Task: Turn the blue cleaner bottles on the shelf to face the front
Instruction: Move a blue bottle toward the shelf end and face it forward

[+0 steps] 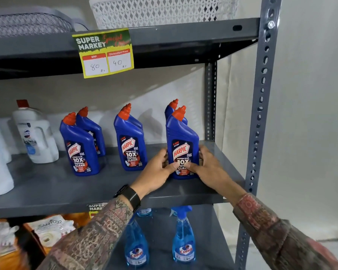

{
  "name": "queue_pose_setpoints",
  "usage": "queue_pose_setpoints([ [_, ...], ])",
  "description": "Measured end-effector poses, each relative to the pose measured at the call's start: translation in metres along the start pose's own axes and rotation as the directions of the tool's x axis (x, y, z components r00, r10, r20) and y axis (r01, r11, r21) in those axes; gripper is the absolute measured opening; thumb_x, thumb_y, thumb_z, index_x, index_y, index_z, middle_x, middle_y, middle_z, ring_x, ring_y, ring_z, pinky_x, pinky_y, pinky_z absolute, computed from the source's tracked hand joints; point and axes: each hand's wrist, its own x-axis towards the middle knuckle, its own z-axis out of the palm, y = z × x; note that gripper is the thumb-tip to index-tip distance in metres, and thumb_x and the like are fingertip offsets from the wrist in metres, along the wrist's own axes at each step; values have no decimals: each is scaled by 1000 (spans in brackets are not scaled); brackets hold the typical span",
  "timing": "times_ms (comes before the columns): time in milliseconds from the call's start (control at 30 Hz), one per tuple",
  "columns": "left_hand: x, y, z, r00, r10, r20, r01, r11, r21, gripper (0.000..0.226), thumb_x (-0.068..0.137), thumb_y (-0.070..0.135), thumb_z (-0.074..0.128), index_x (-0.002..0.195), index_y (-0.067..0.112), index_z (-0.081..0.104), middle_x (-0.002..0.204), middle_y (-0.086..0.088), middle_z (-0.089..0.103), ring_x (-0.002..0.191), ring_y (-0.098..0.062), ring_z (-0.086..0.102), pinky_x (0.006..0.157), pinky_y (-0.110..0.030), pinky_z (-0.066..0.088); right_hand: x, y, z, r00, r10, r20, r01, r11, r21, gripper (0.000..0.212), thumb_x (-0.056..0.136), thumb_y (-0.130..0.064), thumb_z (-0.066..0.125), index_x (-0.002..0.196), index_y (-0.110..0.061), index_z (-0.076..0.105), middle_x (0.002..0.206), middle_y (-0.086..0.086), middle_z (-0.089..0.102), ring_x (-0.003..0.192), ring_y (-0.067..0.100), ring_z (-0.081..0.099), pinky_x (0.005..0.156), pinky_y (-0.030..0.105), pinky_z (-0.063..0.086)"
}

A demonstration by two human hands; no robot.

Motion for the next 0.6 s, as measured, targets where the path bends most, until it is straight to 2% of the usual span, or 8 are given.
queue_pose_setpoints([
  [67, -12, 2, 2, 1000, 11, 3, -11, 1000, -26, 39, 99, 25, 69, 129, 43, 52, 123, 24, 69, 113, 13, 64, 86, -10, 55, -15, 2, -3, 999, -32, -2, 32, 999, -3, 51, 87, -32, 80, 122, -44, 45, 105, -30, 63, 97, -13, 65, 68, 8, 50],
  [133, -21, 3, 4, 1000, 22, 5, -22, 998, -55, 37, 98, 27, 70, 125, 48, 54, 119, 28, 72, 114, 12, 65, 86, -11, 55, -25, 2, -6, 998, -57, 5, 57, 998, 14, 53, 87, -32, 80, 125, -42, 45, 107, -31, 63, 98, -22, 62, 65, 6, 53],
  [267, -32, -2, 1, 999, 19, -34, -24, 985, -169, 43, 99, 28, 68, 140, 36, 55, 129, 9, 73, 119, -3, 68, 99, -30, 58, -32, 0, -15, 999, -29, 36, 24, 988, 151, 51, 83, -25, 84, 123, -36, 54, 116, -16, 71, 105, -7, 68, 76, 16, 58],
  [400, -32, -5, -9, 992, -47, -119, -5, 916, -401, 35, 104, 17, 61, 137, 29, 63, 120, 4, 78, 117, -13, 72, 86, -29, 61, -33, 1, -17, 999, -35, 40, 28, 985, 170, 51, 81, -11, 86, 113, -39, 58, 114, -9, 75, 105, 6, 73, 79, 24, 62],
  [467, -33, -5, -9, 995, -47, -91, 6, 915, -403, 37, 99, 10, 67, 132, 26, 65, 120, 2, 79, 116, -15, 73, 84, -25, 60, -33, -1, -15, 997, -41, 61, 31, 986, 161, 54, 80, -12, 86, 119, -35, 57, 117, -5, 74, 106, 7, 73, 79, 25, 62],
  [600, -33, -5, -4, 999, -9, -51, -7, 951, -310, 46, 88, 6, 79, 124, 31, 66, 118, 5, 79, 114, -16, 74, 86, -26, 61, -35, -2, -13, 997, -53, 60, 42, 985, 165, 60, 77, -14, 87, 128, -28, 58, 115, -3, 75, 102, 3, 74, 73, 18, 60],
])
